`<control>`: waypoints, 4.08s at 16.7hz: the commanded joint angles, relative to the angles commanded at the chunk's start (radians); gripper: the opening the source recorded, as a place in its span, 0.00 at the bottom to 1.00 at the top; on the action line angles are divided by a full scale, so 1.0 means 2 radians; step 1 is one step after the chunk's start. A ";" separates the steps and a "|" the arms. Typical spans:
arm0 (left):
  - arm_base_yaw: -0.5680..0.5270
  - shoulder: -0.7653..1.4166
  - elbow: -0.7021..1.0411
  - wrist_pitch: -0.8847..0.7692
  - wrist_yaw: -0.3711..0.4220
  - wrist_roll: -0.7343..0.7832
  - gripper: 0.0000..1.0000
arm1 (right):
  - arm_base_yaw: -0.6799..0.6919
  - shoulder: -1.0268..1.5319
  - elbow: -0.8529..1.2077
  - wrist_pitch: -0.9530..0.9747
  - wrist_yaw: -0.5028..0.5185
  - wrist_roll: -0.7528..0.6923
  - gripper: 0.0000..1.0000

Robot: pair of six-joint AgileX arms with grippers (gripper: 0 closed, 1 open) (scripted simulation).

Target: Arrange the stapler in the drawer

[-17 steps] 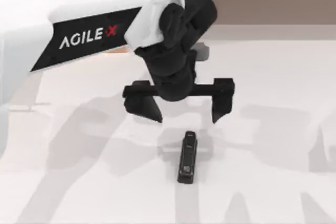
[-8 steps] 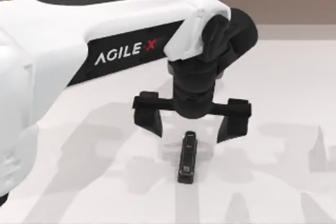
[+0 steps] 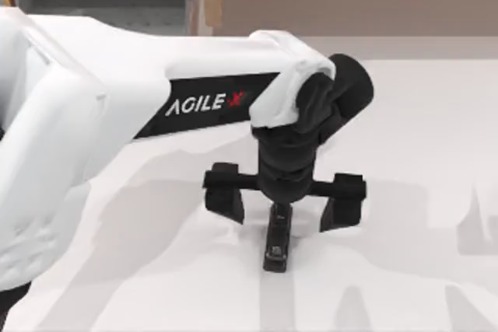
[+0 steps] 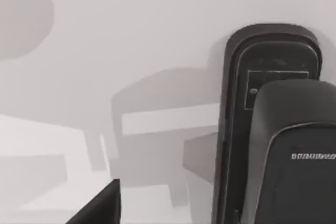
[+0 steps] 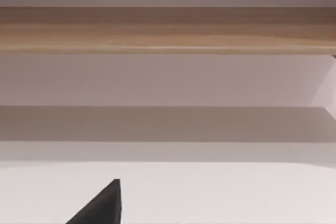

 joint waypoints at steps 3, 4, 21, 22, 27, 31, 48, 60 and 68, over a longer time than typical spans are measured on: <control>0.000 0.009 -0.019 0.023 0.000 0.000 1.00 | 0.000 0.000 0.000 0.000 0.000 0.000 1.00; 0.000 0.009 -0.019 0.023 0.000 0.000 1.00 | 0.000 0.000 0.000 0.000 0.000 0.000 1.00; 0.000 0.009 -0.019 0.023 0.000 0.000 0.00 | 0.000 0.000 0.000 0.000 0.000 0.000 1.00; 0.000 0.009 -0.019 0.023 0.000 0.000 0.00 | 0.000 0.000 0.000 0.000 0.000 0.000 1.00; 0.000 0.009 -0.019 0.023 0.000 0.000 0.00 | 0.000 0.000 0.000 0.000 0.000 0.000 1.00; 0.000 0.004 -0.009 0.009 0.000 0.000 0.00 | 0.000 0.000 0.000 0.000 0.000 0.000 1.00; 0.129 -0.071 0.107 -0.032 -0.045 0.106 0.00 | 0.000 0.000 0.000 0.000 0.000 0.000 1.00; 0.501 0.004 0.276 -0.086 -0.113 0.435 0.00 | 0.000 0.000 0.000 0.000 0.000 0.000 1.00; 0.576 0.128 0.293 -0.105 -0.025 0.530 0.00 | 0.000 0.000 0.000 0.000 0.000 0.000 1.00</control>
